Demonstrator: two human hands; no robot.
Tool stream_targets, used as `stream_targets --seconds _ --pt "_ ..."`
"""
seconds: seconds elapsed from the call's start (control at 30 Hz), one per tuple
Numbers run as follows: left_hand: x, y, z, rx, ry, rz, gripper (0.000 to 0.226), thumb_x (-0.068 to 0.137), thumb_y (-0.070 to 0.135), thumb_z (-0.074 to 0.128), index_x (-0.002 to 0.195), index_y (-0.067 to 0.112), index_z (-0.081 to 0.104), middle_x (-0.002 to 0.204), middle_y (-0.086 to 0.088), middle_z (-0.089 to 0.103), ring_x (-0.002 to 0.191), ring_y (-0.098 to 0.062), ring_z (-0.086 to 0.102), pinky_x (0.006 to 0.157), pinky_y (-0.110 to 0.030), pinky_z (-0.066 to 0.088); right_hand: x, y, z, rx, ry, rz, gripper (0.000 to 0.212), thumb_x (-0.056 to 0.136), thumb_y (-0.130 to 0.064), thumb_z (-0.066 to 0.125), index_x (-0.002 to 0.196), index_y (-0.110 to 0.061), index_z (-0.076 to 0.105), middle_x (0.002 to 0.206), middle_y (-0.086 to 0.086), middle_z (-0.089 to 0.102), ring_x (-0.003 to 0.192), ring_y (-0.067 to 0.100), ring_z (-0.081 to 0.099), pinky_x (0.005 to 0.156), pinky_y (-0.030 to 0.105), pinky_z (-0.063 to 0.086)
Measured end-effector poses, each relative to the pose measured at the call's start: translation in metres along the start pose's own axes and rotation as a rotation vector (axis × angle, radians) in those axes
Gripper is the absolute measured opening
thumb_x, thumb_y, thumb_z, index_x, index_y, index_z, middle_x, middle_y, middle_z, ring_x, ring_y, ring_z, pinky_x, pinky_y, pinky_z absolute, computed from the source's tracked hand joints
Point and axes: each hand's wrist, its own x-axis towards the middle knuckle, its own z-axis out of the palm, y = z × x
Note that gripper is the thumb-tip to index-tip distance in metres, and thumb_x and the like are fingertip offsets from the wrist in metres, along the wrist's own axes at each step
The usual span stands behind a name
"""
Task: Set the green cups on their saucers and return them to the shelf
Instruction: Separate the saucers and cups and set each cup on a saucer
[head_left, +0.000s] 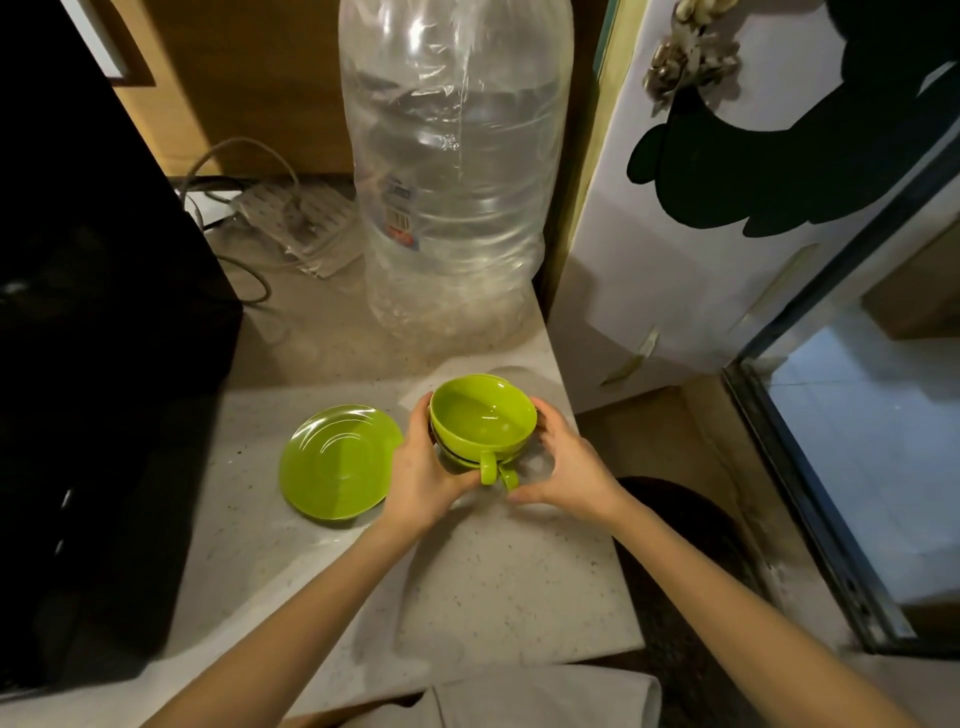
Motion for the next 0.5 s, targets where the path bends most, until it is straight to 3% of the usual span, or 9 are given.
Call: stream_targets --seconds 0.1,0.2,0.27,0.4,0.5 --pt "0.001 0.003 -0.007 0.068 -0.059 -0.008 0.111 0.048 0.024 0.088 0.139 0.012 0.026 0.129 -0.007 0.056 0.116 -0.021 0.056 0.084 -0.014 0.041 -0.001 -0.011 -0.007 -0.066 -0.064 0.043 0.118 0.051 -0.021 0.089 0.145 -0.024 0.018 0.144 -0.004 0.039 0.133 0.014 0.038 0.110 0.035 0.037" --pt "0.000 0.008 -0.025 0.088 -0.193 -0.096 0.116 0.055 0.017 0.086 0.145 0.011 0.013 0.140 -0.008 0.047 0.120 -0.021 0.054 0.092 -0.022 0.043 0.002 -0.031 -0.013 -0.118 -0.074 0.088 0.127 0.050 -0.022 0.090 0.148 -0.017 0.010 0.146 -0.011 0.029 0.137 0.009 0.025 0.111 0.028 0.027" --pt "-0.003 0.008 -0.042 0.117 -0.208 -0.107 0.100 0.061 0.016 0.082 0.142 0.012 0.024 0.137 -0.009 0.050 0.112 -0.018 0.057 0.090 -0.024 0.046 0.007 -0.048 -0.014 -0.149 -0.062 0.068 0.127 0.052 -0.019 0.089 0.149 -0.014 0.008 0.148 -0.005 0.027 0.139 0.010 0.022 0.111 0.025 0.024" --pt "-0.013 0.007 -0.076 0.223 -0.067 -0.056 0.055 0.068 0.022 0.076 0.119 0.014 0.058 0.118 -0.005 0.065 0.096 -0.009 0.059 0.084 -0.018 0.045 0.017 -0.085 -0.003 -0.286 -0.129 -0.073 0.110 0.060 -0.020 0.085 0.147 -0.020 0.018 0.150 0.000 0.025 0.141 0.012 0.018 0.109 0.020 0.019" --pt "-0.021 -0.003 -0.095 0.275 0.102 -0.079 0.055 0.064 0.032 0.075 0.114 0.014 0.061 0.117 -0.004 0.064 0.101 -0.018 0.060 0.084 -0.022 0.042 0.032 -0.104 0.020 -0.348 -0.147 -0.170 0.086 0.071 -0.020 0.077 0.144 -0.019 0.031 0.149 0.001 0.033 0.139 0.013 0.024 0.099 0.012 0.019"
